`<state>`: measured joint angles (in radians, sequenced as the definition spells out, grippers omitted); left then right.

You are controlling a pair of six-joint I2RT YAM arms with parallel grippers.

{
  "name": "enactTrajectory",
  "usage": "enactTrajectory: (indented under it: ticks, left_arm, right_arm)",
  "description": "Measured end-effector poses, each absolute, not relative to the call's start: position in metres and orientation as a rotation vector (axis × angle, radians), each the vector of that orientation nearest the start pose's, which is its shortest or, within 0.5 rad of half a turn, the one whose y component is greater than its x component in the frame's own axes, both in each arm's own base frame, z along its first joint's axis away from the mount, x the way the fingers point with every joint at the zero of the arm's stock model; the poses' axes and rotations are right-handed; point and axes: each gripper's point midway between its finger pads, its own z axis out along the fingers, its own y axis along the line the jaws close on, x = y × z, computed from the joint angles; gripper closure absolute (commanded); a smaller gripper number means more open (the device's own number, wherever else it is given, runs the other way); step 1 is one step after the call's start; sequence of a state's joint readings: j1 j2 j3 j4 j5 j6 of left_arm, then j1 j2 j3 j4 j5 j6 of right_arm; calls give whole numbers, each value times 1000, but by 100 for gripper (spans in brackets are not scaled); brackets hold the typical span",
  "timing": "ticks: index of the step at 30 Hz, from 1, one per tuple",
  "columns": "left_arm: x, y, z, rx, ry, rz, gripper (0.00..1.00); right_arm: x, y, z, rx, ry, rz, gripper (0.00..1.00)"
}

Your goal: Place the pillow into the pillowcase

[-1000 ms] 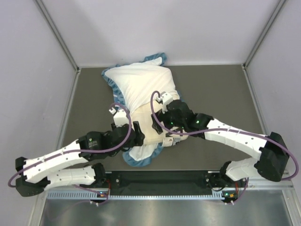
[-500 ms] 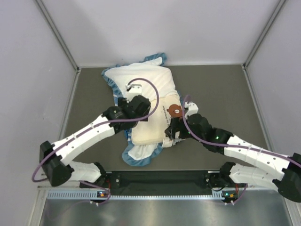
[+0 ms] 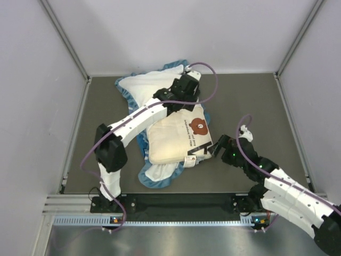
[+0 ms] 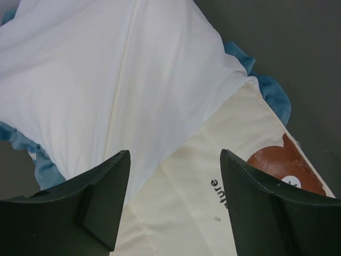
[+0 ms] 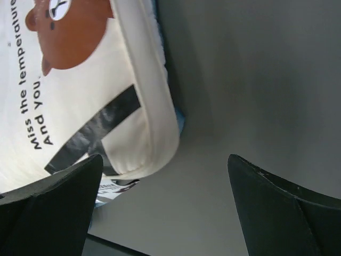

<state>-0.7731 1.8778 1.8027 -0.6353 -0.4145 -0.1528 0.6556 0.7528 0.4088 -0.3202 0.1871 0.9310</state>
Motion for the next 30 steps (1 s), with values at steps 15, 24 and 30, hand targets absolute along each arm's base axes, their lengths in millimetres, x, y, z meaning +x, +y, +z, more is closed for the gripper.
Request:
enactTrajectory:
  ticks: [15, 24, 30]
  left_arm:
    - [460, -340, 118, 710, 2230, 198, 55]
    - [479, -319, 120, 667, 2158, 435, 96]
    - [483, -309, 124, 654, 2145, 494, 100]
  right_arm:
    - [204, 184, 79, 544, 2292, 920, 0]
    - [221, 200, 73, 525, 2283, 956, 11]
    - [237, 215, 74, 462, 2263, 987, 23]
